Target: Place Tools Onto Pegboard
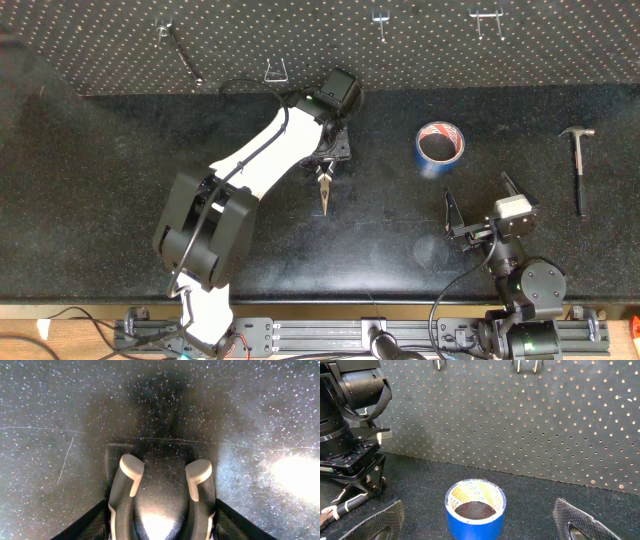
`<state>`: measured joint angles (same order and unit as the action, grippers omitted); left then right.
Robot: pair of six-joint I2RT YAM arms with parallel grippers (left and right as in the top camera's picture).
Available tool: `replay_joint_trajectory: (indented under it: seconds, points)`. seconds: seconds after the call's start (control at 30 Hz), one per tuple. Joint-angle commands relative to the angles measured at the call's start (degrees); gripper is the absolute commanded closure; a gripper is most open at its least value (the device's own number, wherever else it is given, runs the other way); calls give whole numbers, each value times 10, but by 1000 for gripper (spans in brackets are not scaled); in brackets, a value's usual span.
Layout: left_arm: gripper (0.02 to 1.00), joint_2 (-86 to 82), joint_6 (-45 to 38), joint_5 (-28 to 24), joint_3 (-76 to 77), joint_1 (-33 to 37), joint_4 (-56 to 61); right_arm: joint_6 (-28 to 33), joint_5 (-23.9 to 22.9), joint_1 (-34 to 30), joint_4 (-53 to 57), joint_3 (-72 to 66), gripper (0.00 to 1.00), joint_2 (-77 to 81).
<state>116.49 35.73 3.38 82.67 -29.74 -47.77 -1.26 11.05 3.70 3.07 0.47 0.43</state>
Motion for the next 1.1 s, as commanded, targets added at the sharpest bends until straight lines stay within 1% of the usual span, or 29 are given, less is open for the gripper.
replay_joint_trajectory:
  seconds: [0.03,0.3,0.33,0.37,0.4,0.43,0.5,0.53,0.57,0.6,0.63,0.67,0.7,0.73,0.8,0.83,0.87,0.93,0.97,1.03,1.1]
  points:
    - [459,17,10,-8,8,-3,-4,-6,-1,-2,3,-2,25,-4]
    - [595,17,9,-8,8,-3,-4,-6,-1,-2,3,-2,25,-4]
    - [645,17,9,-8,8,-3,-4,-6,-1,-2,3,-2,25,-4]
    - [739,17,-2,-9,8,-3,-4,-6,-1,-2,3,-2,25,-4]
    - [809,17,-2,-10,8,-3,-7,-6,-1,-2,3,-2,25,-4]
    - [991,17,-2,-10,8,-3,-18,-6,-1,-2,3,-2,25,-4]
    - [989,12,-2,-1,8,-3,-13,-6,-1,-2,3,-2,25,-4]
    - [993,-30,-2,30,8,-2,-18,-6,-1,-2,3,-2,25,-4]
    - [991,-101,-23,57,8,7,-40,-6,-1,-2,3,-2,25,-4]
    - [991,-179,-50,73,8,19,-63,-6,-1,-2,3,-2,25,-4]
    - [991,-239,-65,107,7,20,-91,-6,-1,-2,3,-2,25,-4]
    - [989,-311,-65,156,-7,16,-112,-6,-1,-2,3,-2,25,-4]
    - [991,-351,-65,194,-27,17,-98,-7,-1,-2,3,-2,25,-4]
    - [991,-403,-75,262,-73,34,-2,-6,-1,-2,3,-2,25,-4]
    - [989,-412,-186,264,-151,63,237,-6,-1,-2,3,-2,25,-4]
    - [989,-405,-263,265,-187,68,368,-6,-1,-2,3,-2,25,-4]
    - [991,-396,-282,264,-202,75,436,-7,-1,-2,3,-2,25,-4]
    - [991,-370,-281,251,-203,88,506,-6,-1,-2,3,-2,25,-4]
    - [989,-346,-281,235,-204,91,560,-6,-1,-2,3,-2,25,-4]
    - [989,-323,-281,216,-203,91,568,-6,-1,-2,3,-2,25,-4]
    - [989,-300,-261,204,-204,91,588,-6,-1,-2,3,-2,25,-4]
